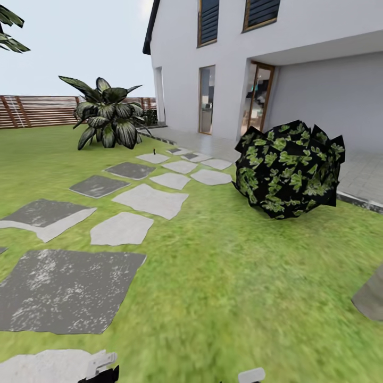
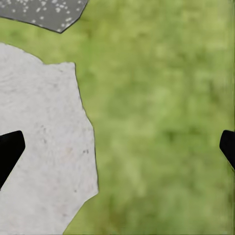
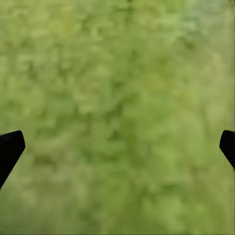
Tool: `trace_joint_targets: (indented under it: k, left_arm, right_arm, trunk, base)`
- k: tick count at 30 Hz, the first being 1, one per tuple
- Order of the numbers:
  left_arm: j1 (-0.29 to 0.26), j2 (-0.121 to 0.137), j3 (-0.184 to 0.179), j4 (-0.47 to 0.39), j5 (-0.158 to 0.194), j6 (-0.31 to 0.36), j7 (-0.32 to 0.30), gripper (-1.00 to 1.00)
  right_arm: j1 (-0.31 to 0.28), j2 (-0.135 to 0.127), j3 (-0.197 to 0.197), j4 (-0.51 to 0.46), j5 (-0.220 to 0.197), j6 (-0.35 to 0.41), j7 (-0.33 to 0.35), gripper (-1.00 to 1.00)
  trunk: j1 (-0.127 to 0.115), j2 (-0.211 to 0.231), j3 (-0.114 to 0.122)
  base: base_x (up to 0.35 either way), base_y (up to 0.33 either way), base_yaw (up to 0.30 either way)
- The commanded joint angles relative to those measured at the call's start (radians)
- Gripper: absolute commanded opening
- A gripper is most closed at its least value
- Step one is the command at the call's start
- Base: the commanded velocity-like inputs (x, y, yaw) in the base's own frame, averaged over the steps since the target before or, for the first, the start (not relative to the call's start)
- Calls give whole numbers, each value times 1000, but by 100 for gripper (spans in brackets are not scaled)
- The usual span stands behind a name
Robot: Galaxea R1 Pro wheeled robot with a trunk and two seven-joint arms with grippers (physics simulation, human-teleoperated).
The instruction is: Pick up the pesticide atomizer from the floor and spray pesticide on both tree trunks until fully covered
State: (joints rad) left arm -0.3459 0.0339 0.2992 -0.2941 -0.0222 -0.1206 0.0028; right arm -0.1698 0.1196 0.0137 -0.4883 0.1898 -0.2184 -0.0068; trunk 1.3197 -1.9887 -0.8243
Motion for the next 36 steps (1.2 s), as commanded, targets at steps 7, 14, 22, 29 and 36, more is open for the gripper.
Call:
trace_joint_targets:
  k: [7, 14, 22, 29, 36]
  left_arm:
    - [-1, 0, 3, 1, -2, -4, 0, 100]
    - [-1, 0, 3, 1, -1, -4, 0, 100]
    - [-1, 0, 3, 1, -3, -4, 0, 100]
    - [-1, 0, 3, 1, -4, -4, 0, 100]
    - [-1, 0, 3, 1, -4, -4, 0, 100]
  right_arm:
    - [0, 0, 0, 0, 5, -2, -1, 100]
    - [0, 0, 0, 0, 5, -2, -1, 100]
    - [0, 0, 0, 0, 5, -2, -1, 100]
    - [0, 0, -1, 0, 5, -2, 0, 100]
    - [0, 0, 0, 0, 5, -2, 0, 100]
  trunk:
    - [0, 0, -1]
    - [0, 0, -1]
    - [0, 0, -1]
    - [0, 0, -1]
    - [0, 0, -1]
  base:
    - [336, 0, 0]
    - [336, 0, 0]
    - [336, 0, 0]
    - [336, 0, 0]
    - [336, 0, 0]
